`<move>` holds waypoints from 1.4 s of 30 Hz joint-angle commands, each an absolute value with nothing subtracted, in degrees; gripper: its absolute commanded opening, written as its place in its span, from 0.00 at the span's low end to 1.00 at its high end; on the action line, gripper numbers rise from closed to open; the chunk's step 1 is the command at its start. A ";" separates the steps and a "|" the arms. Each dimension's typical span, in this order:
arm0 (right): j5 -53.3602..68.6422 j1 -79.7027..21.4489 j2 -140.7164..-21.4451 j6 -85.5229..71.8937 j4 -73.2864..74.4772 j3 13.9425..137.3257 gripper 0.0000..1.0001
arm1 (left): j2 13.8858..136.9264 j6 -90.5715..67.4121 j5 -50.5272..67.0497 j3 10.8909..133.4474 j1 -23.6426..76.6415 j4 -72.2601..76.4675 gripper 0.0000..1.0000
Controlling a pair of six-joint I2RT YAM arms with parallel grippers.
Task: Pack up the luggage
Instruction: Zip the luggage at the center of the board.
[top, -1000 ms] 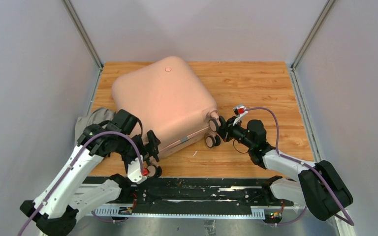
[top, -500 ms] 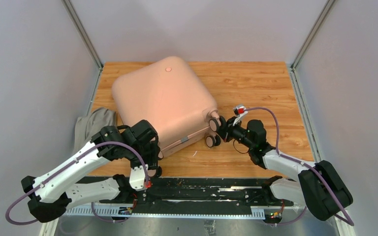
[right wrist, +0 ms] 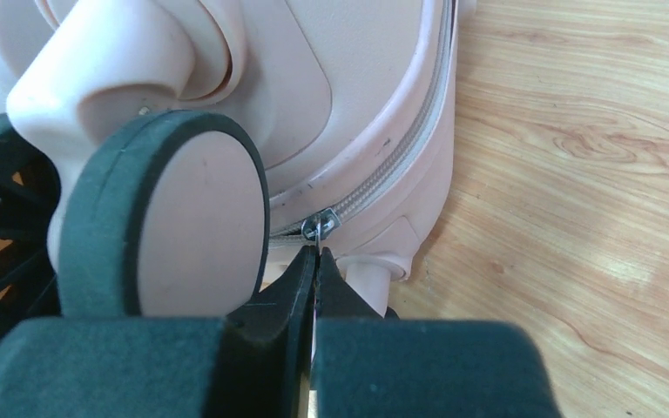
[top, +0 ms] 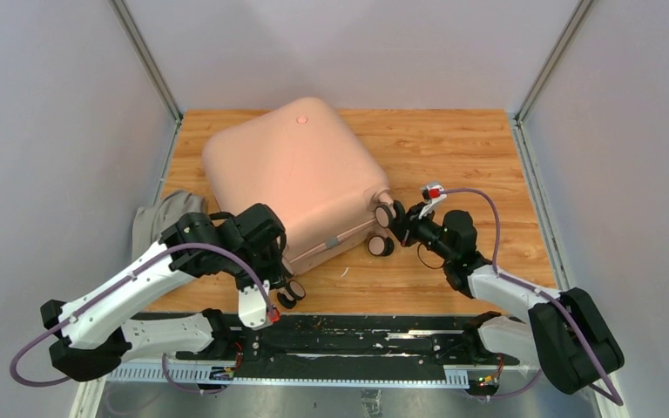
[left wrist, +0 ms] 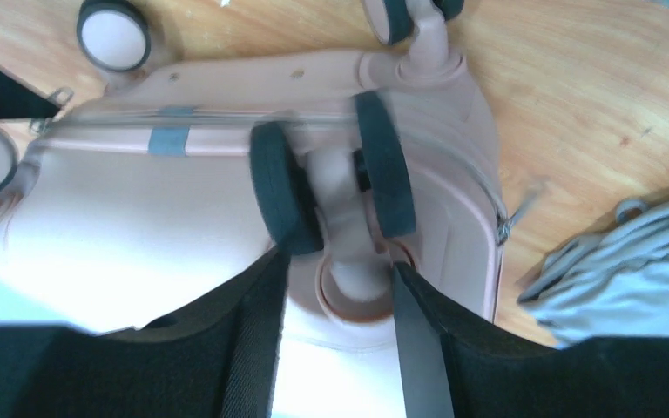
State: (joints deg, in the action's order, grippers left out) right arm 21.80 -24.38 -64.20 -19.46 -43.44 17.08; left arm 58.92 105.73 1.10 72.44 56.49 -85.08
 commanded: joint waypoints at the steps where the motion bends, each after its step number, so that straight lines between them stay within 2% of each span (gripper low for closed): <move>1: 20.97 -22.38 -65.20 -18.54 -47.59 17.56 0.00 | 54.34 108.08 -6.40 75.59 57.03 -76.64 0.00; 13: 25.01 -18.64 -67.87 -21.10 -51.23 16.81 0.00 | 50.95 107.41 -4.90 70.71 57.29 -76.16 0.02; 14: 25.51 -18.70 -68.09 -21.67 -51.88 16.41 0.00 | 50.42 107.90 -4.35 69.57 57.38 -76.07 0.38; 15: 26.35 -18.72 -68.38 -22.23 -52.68 16.09 0.00 | 50.06 108.24 -3.39 68.57 57.37 -75.89 0.88; 16: 26.91 -18.72 -68.64 -22.65 -53.09 15.88 0.00 | 50.05 108.28 -2.17 67.86 57.43 -75.96 0.98; 26: 28.07 -18.71 -67.33 -22.78 -51.81 15.84 0.00 | 64.81 97.17 -0.35 74.70 63.93 -75.84 1.00; 38: 28.74 -18.68 -65.49 -23.09 -50.98 15.83 0.00 | 71.58 83.53 -4.41 71.82 67.62 -76.29 1.00; 42: 28.70 -18.72 -65.25 -23.11 -50.63 15.63 0.00 | 74.01 79.22 -5.09 72.56 67.64 -76.37 0.93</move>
State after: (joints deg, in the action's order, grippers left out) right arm 24.93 -18.96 -67.37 -22.74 -47.86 16.19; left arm 71.90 85.21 -3.66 72.25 67.18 -76.53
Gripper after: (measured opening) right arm 0.007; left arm 0.969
